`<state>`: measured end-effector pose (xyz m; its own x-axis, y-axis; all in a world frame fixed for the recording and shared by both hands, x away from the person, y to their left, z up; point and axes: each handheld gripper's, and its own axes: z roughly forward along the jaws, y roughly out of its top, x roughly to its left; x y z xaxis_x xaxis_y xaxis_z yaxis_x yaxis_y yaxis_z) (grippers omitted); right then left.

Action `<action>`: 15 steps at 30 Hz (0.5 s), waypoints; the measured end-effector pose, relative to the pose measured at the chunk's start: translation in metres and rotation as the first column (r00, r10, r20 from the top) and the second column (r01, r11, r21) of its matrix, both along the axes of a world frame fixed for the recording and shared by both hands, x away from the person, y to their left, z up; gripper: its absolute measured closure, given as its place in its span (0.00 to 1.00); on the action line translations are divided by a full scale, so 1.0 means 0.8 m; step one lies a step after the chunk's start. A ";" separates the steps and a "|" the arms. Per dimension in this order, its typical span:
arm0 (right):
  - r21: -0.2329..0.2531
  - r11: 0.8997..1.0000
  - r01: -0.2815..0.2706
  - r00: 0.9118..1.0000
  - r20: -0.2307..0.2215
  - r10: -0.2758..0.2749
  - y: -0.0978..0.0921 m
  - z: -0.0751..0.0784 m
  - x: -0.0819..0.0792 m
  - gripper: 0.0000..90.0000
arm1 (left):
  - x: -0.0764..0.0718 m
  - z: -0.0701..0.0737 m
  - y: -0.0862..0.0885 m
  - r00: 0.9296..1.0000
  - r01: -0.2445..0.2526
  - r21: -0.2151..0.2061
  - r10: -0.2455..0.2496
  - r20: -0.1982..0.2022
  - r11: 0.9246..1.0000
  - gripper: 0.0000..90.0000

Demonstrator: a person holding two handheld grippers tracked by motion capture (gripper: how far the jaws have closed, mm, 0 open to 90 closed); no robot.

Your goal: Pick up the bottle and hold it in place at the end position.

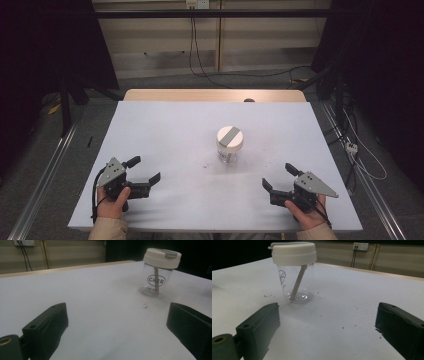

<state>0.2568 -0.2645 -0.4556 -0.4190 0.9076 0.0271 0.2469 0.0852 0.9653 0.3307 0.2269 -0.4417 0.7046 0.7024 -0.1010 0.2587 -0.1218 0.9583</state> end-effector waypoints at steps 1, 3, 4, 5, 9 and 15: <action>-0.002 1.000 -0.002 1.000 -0.001 0.002 0.000 0.000 0.000 0.06 | 0.000 0.000 0.000 1.000 0.002 0.000 -0.002 0.001 1.000 0.04; -0.004 1.000 -0.005 1.000 0.000 0.005 0.001 0.000 0.001 0.06 | 0.000 0.000 0.001 1.000 0.001 0.001 -0.001 0.006 1.000 0.04; -0.003 1.000 -0.005 1.000 -0.002 0.005 0.002 0.001 0.002 0.06 | 0.000 0.000 0.001 1.000 -0.002 -0.005 0.002 0.005 1.000 0.04; -0.004 1.000 -0.006 1.000 -0.003 0.006 0.002 0.001 0.002 0.06 | 0.000 0.000 0.001 1.000 -0.002 -0.006 0.002 0.004 1.000 0.04; -0.003 1.000 -0.011 1.000 0.000 0.011 0.003 0.002 0.005 0.07 | 0.001 0.000 0.000 1.000 -0.001 -0.002 0.001 0.008 1.000 0.04; -0.001 1.000 -0.025 1.000 -0.009 0.025 0.007 0.003 0.015 0.06 | 0.000 0.001 -0.002 1.000 0.008 0.002 -0.008 0.011 1.000 0.04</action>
<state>0.2688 -0.2586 -0.4533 -0.4417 0.8967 0.0298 0.2536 0.0929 0.9628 0.3310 0.2253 -0.4413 0.7111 0.6971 -0.0914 0.2469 -0.1259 0.9608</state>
